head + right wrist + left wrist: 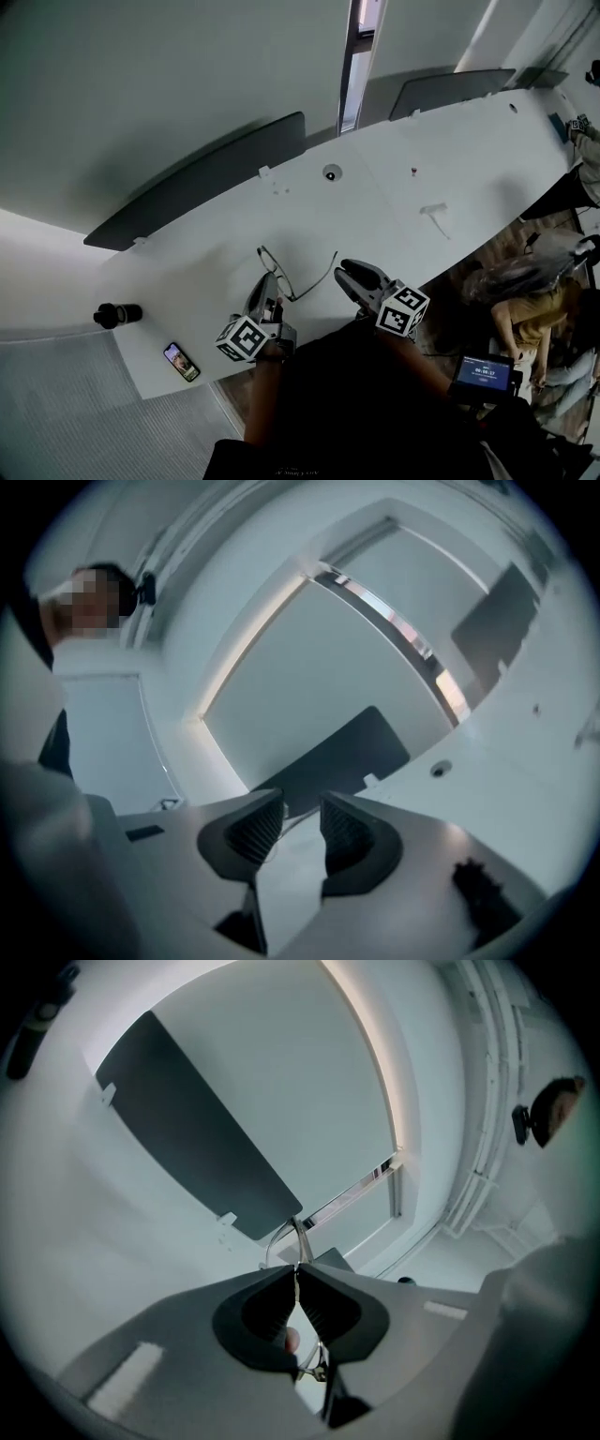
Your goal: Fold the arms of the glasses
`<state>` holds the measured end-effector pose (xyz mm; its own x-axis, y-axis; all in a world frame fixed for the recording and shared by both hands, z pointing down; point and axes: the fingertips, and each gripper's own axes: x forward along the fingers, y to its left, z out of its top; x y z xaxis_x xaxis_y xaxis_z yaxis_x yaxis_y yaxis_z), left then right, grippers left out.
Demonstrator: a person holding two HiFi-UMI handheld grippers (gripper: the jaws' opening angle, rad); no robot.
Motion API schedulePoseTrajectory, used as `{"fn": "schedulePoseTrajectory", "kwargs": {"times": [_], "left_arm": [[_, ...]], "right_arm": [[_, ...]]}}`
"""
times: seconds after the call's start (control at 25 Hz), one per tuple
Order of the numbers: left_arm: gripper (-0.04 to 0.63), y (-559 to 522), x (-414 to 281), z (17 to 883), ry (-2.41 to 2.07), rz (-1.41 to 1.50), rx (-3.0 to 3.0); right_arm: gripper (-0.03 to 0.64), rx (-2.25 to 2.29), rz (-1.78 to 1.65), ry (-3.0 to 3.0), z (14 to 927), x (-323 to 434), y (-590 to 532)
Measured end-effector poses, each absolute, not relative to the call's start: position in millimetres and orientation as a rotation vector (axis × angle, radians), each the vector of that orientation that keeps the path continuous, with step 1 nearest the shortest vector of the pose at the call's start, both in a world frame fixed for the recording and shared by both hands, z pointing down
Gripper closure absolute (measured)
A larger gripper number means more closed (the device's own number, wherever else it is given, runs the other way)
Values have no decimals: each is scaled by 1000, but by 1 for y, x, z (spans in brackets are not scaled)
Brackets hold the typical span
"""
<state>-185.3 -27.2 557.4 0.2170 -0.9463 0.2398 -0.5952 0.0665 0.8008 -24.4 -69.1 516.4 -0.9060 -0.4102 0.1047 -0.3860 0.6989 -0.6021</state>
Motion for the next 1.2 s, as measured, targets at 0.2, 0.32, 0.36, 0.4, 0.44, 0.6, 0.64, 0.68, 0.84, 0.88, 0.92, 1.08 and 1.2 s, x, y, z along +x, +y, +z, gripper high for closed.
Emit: {"fn": "schedulePoseTrajectory", "kwargs": {"times": [0.2,0.32,0.36,0.4,0.44,0.6,0.64,0.68,0.84,0.88,0.92,1.08,1.2], "left_arm": [[572,-31,-167,548,-1650,-55,1862],[572,-33,-148,539,-1659,72,1958],[572,-34,-143,537,-1648,69,1966],[572,-35,-138,535,-1635,56,1969],[572,-37,-135,534,-1626,46,1971],[572,-38,-135,535,-1619,42,1974],[572,-37,-135,535,-1612,34,1971],[572,-37,-134,535,-1606,31,1971],[572,-35,-129,536,-1600,64,1993],[574,-36,-129,536,-1599,72,2000],[574,-37,-128,535,-1599,81,2008],[574,-36,-127,537,-1596,113,2017],[575,-33,-129,541,-1606,141,2011]], "right_arm": [[500,-726,-325,3266,487,-53,-67],[500,-515,-377,3359,490,-90,-50],[500,-475,-404,3389,495,-98,-46],[500,-451,-425,3419,501,-102,-43],[500,-439,-438,3448,508,-104,-41],[500,-439,-422,3544,527,-108,-40],[501,-445,-407,3563,530,-109,-40],[501,-450,-393,3579,532,-110,-40],[504,-450,-370,3619,537,-113,-40],[519,-451,-375,3620,538,-113,-41],[533,-456,-388,3618,538,-114,-42],[550,-468,-361,3642,539,-114,-43],[569,-444,-246,3700,541,-112,-43]]}}
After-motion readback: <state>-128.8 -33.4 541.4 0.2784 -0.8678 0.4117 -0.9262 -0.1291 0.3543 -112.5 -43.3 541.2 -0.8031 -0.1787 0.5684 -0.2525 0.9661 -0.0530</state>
